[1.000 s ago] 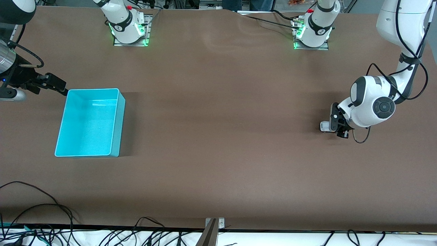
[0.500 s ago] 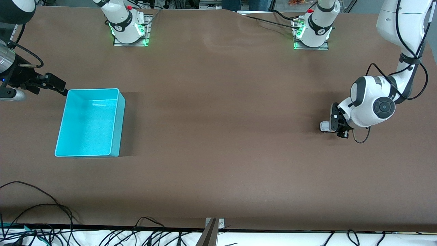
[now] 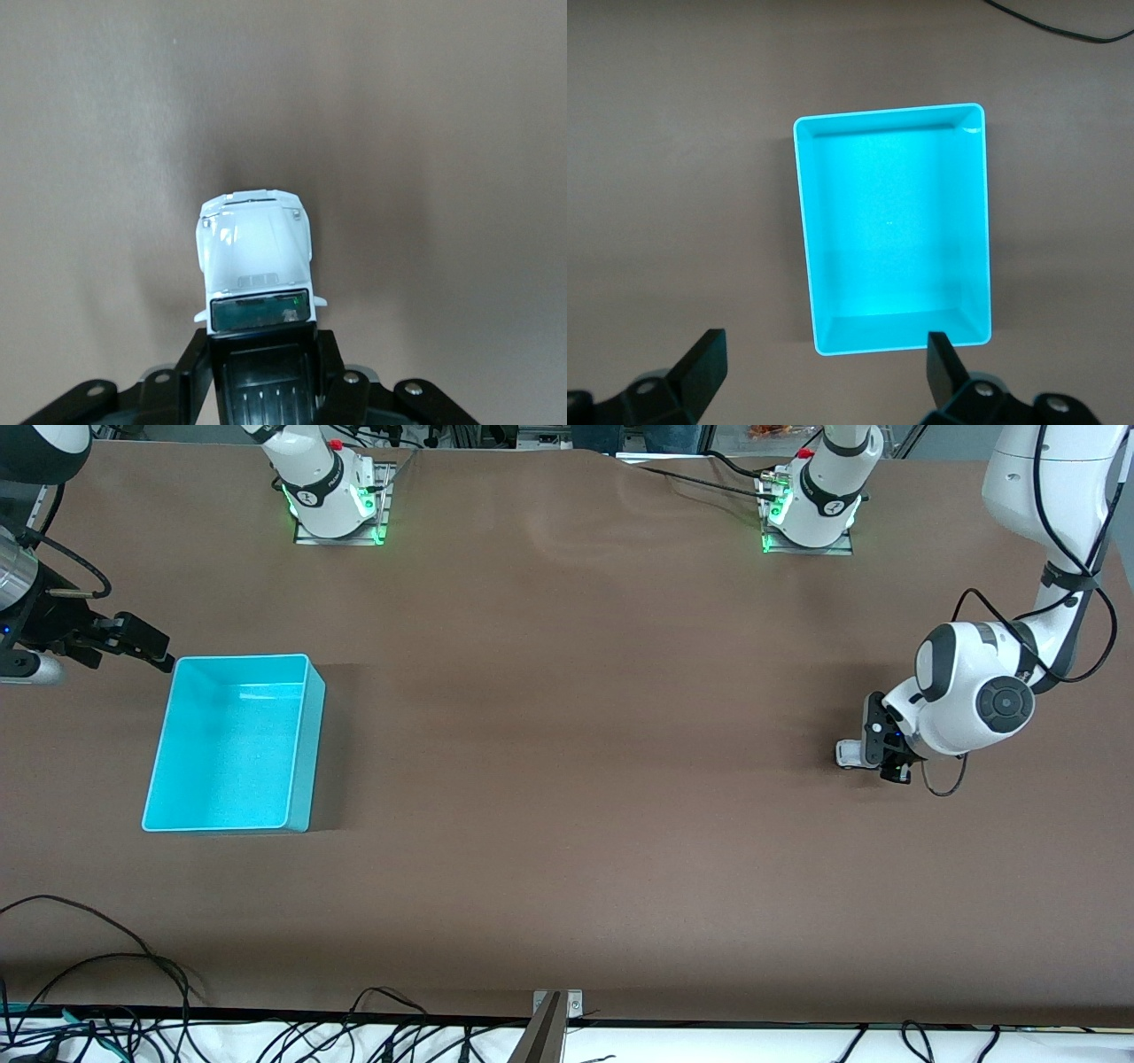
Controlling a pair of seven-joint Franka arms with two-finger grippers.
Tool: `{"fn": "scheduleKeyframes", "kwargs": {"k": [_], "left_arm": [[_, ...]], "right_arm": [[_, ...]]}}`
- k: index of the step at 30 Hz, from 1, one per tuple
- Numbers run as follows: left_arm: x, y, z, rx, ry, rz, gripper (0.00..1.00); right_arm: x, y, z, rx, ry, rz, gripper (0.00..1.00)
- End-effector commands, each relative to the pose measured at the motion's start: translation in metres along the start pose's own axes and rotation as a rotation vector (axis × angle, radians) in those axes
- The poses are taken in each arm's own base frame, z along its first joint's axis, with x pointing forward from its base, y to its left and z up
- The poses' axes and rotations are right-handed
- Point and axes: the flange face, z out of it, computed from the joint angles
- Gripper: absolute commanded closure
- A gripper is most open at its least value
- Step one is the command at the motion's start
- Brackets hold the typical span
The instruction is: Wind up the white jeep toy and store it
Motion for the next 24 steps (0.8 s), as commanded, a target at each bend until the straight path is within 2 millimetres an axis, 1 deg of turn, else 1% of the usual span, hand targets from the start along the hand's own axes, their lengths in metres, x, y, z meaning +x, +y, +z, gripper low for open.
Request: {"fn": "scheduleKeyframes", "kwargs": {"k": [1, 2, 7, 10, 11, 16, 21, 24], "left_arm": [[-0.029, 0.008, 0.032, -0.044, 0.004, 0.023, 0.84], [-0.05, 0.012, 0.036, -0.046, 0.011, 0.018, 0.84], [-0.06, 0.013, 0.044, -0.053, 0.017, 0.031, 0.84], [-0.08, 0.016, 0.049, -0.054, 0.024, 0.017, 0.84], [-0.084, 0.018, 0.05, -0.056, 0.026, 0.018, 0.84], [-0.111, 0.025, 0.052, -0.051, 0.033, 0.027, 0.84], [-0.14, 0.034, 0.052, -0.044, 0.038, 0.025, 0.84], [-0.152, 0.038, 0.053, -0.041, 0.04, 0.022, 0.84]], "right_arm": [[-0.002, 0.001, -0.008, 0.015, 0.004, 0.012, 0.0], [-0.002, 0.002, -0.008, 0.013, 0.004, 0.012, 0.0], [-0.002, 0.002, -0.006, 0.013, 0.001, 0.015, 0.0], [-0.002, 0.001, -0.008, 0.013, 0.004, 0.013, 0.0], [-0.002, 0.001, -0.007, 0.013, 0.003, 0.012, 0.0], [-0.002, 0.002, -0.006, 0.013, 0.0, 0.013, 0.0], [-0.002, 0.009, -0.006, 0.013, 0.0, 0.025, 0.0], [-0.002, 0.01, -0.006, 0.013, 0.0, 0.027, 0.0]]}}
